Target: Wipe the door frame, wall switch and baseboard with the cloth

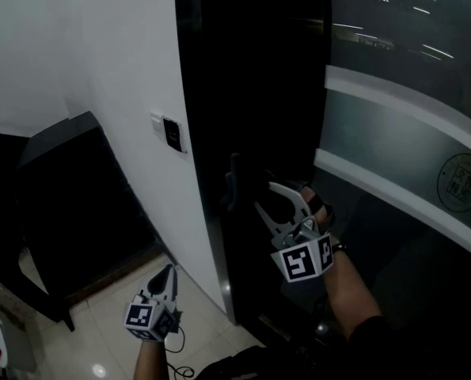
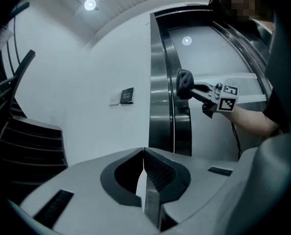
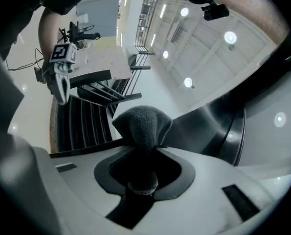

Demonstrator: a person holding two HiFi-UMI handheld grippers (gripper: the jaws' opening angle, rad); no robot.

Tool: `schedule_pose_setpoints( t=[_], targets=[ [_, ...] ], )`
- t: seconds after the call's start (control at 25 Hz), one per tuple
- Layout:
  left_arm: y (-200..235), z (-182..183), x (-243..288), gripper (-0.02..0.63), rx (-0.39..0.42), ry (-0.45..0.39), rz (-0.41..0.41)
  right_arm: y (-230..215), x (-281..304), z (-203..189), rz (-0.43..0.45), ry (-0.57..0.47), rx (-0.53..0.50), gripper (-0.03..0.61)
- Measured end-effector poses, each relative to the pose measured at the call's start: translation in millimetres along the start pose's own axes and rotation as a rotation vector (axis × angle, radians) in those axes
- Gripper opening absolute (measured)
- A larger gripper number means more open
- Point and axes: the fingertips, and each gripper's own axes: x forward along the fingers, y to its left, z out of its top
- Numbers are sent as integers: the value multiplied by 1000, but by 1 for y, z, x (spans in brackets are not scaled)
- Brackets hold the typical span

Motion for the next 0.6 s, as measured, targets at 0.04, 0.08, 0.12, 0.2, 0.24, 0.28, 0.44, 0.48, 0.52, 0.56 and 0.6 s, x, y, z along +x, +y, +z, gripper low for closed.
schedule_pose_setpoints(
  t=[0.04,0.08,0.12,0.2,0.24,0.28,0.44,0.48,0.52,0.56,0.6],
  targets=[
    [-8,3,-1,-6,4,-4,11,-14,7,3,-13,-27,-19,94],
    [-16,4,-2,-6,7,-7,21,-26,13,5,-26,-51,-33,94],
    [-22,4,-4,-6,11,-8,34,-36,18,8,-40,-70,-44,94],
    [-28,0,-13,-6,6,-7,78,-52,28,12,-70,-92,-59,94],
    [-31,-2,-19,-6,-6,-7,106,-59,31,12,-84,-97,-62,94],
    [-33,-6,-24,-6,-19,-7,133,-66,35,12,-95,-100,-58,94],
    [-45,-16,-40,-6,-52,0,204,-76,45,14,-89,-119,-40,94],
    [-48,-19,-44,-6,-55,10,211,-73,45,14,-77,-119,-56,94],
    [-50,-21,-47,-6,-55,22,214,-68,46,14,-64,-116,-74,94],
    [-51,-24,-49,-6,-51,34,211,-61,46,12,-52,-107,-93,94],
    [-51,-26,-50,-6,-46,44,204,-55,47,10,-39,-97,-111,94]
  ],
)
